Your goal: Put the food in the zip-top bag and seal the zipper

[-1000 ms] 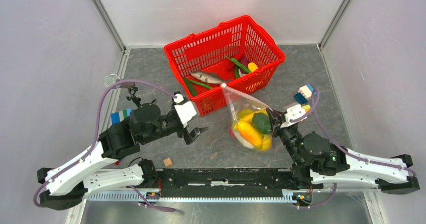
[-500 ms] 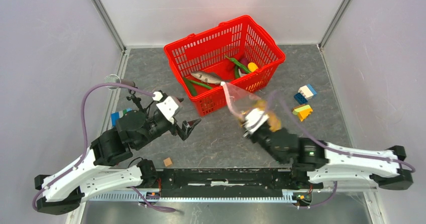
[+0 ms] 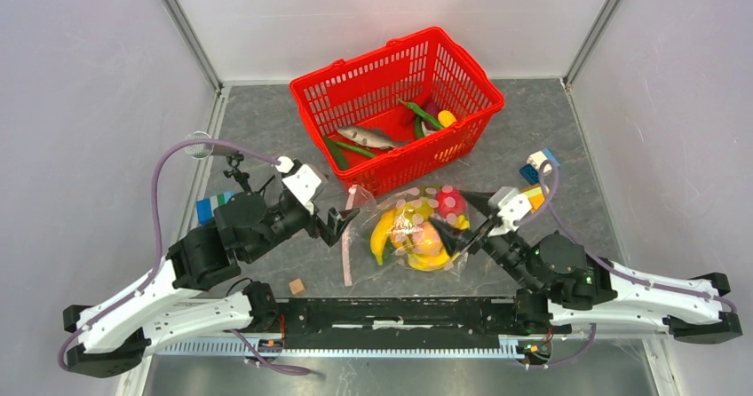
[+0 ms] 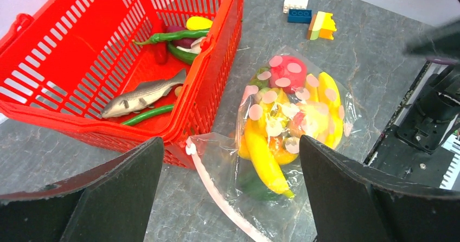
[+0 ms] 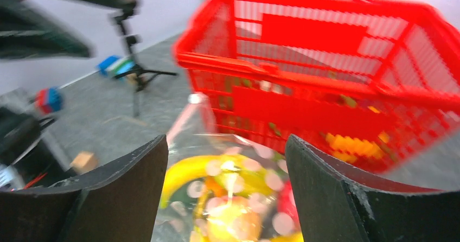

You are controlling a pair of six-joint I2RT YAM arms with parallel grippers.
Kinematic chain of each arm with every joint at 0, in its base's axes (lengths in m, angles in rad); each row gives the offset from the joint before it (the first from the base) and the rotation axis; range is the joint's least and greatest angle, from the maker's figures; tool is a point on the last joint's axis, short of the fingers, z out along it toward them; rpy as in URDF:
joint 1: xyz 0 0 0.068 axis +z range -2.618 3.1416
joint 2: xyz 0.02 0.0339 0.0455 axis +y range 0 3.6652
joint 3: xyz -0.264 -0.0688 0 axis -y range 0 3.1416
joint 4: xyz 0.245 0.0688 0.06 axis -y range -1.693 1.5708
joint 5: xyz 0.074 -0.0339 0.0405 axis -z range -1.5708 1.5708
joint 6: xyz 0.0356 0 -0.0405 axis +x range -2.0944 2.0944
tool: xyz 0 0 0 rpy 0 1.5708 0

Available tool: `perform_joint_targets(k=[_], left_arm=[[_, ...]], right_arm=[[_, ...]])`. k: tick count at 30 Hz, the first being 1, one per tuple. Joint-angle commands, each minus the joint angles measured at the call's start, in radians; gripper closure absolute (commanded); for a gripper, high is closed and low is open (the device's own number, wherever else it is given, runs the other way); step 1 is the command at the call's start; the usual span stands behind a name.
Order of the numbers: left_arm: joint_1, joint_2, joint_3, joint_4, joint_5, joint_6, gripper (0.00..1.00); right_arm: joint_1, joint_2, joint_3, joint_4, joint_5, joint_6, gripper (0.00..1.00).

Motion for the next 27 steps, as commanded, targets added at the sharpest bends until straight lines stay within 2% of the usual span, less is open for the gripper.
perform_joint_targets(k=[1, 4, 6, 8, 11, 14, 18, 20, 23, 24, 27], left_arm=[[0.004, 0.04, 0.015, -0.008, -0.053, -0.087, 0.0], [0.014, 0.11, 0.041, -0.019, -0.156, -0.153, 0.0], [0.047, 0.162, 0.071, -0.012, -0.169, -0.174, 0.0], [0.134, 0.236, 0.167, -0.017, -0.102, -0.136, 0.0], [0.327, 0.344, 0.317, -0.055, 0.093, -0.144, 0.0], [0.423, 0.415, 0.37, -0.055, 0.141, -0.178, 0.0], [0.451, 0.441, 0.334, -0.015, 0.153, -0.266, 0.0], [0.451, 0.427, 0.289, 0.018, 0.132, -0.31, 0.0], [0.451, 0.396, 0.244, 0.033, 0.107, -0.364, 0.0], [0.451, 0.385, 0.239, 0.026, 0.087, -0.378, 0.0], [0.451, 0.342, 0.233, 0.002, -0.008, -0.402, 0.0]], right_arm=[[-0.001, -0.022, -0.019, -0.123, 0.471, 0.171, 0.16], [-0.001, -0.039, -0.031, -0.24, 0.649, 0.266, 0.14], [-0.001, -0.019, -0.011, -0.315, 0.674, 0.332, 0.12], [-0.001, 0.043, 0.02, -0.371, 0.69, 0.35, 0.1], [-0.012, 0.164, 0.093, -0.517, 0.783, 0.424, 0.04], [-0.074, 0.166, 0.165, -0.619, 0.789, 0.458, 0.02], [-0.219, 0.053, 0.137, -0.395, 0.617, 0.152, 0.02], [-0.315, 0.124, 0.18, -0.438, 0.523, 0.1, 0.02], [-0.497, 0.321, 0.252, -0.504, 0.385, 0.069, 0.02], [-0.576, 0.323, 0.236, -0.445, 0.318, 0.03, 0.02], [-0.885, 0.246, 0.185, -0.255, -0.064, -0.011, 0.02]])
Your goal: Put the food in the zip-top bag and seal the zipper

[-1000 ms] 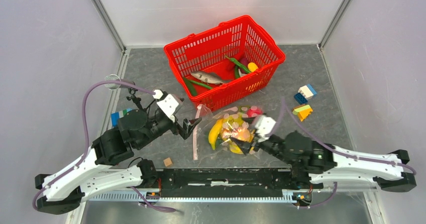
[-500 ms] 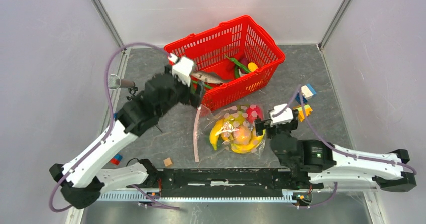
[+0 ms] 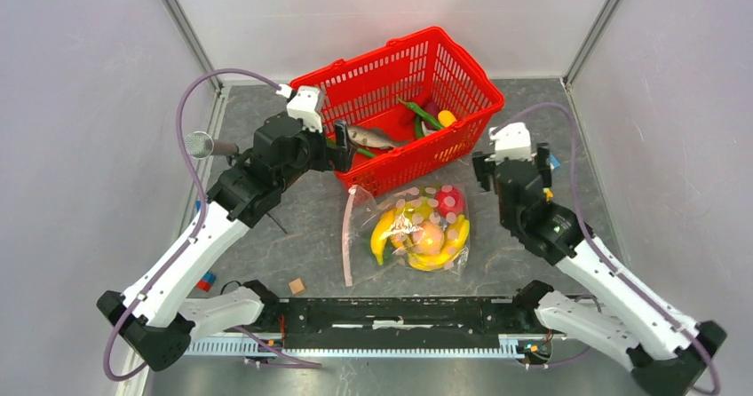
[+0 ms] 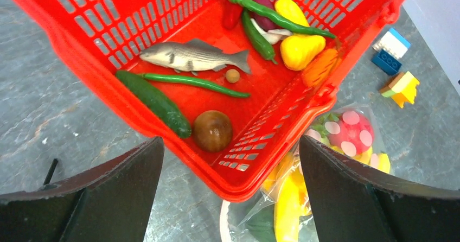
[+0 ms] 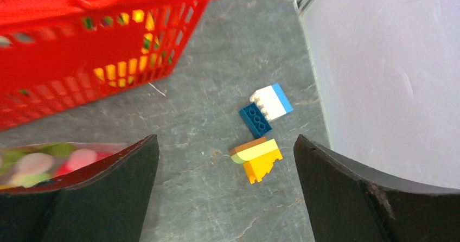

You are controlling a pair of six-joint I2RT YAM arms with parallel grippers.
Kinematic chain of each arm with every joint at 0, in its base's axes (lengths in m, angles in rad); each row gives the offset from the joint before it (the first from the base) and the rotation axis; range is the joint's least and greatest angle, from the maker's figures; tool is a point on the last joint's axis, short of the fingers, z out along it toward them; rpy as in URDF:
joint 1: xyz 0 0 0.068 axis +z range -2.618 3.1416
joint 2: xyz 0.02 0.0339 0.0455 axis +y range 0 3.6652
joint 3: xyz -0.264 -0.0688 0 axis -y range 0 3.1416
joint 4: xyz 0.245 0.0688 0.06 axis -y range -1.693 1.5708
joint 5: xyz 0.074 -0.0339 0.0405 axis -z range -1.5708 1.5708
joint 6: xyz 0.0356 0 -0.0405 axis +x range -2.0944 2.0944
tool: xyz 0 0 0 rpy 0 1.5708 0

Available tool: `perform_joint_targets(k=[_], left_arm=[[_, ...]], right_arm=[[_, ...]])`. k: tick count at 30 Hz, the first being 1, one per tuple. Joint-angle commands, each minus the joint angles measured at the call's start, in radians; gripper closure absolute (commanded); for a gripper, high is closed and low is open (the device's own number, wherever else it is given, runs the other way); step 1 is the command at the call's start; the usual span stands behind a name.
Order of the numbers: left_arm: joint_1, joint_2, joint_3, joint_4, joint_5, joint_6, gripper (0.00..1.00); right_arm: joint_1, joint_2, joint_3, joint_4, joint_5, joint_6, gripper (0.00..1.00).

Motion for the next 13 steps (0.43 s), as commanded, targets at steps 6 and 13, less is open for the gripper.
perform_joint_targets(k=[6, 13], left_arm=[[0.001, -0.165, -0.043, 0.054, -0.225, -0.121, 0.0], [0.001, -0.188, -0.058, 0.069, -0.296, -0.125, 0.0]], right_arm=[[-0.726, -0.024, -0.108, 0.188, -0.819, 0.018, 0.02], [-0.759, -0.2, -0.263, 0.323, -0.931, 0.099, 0.02]])
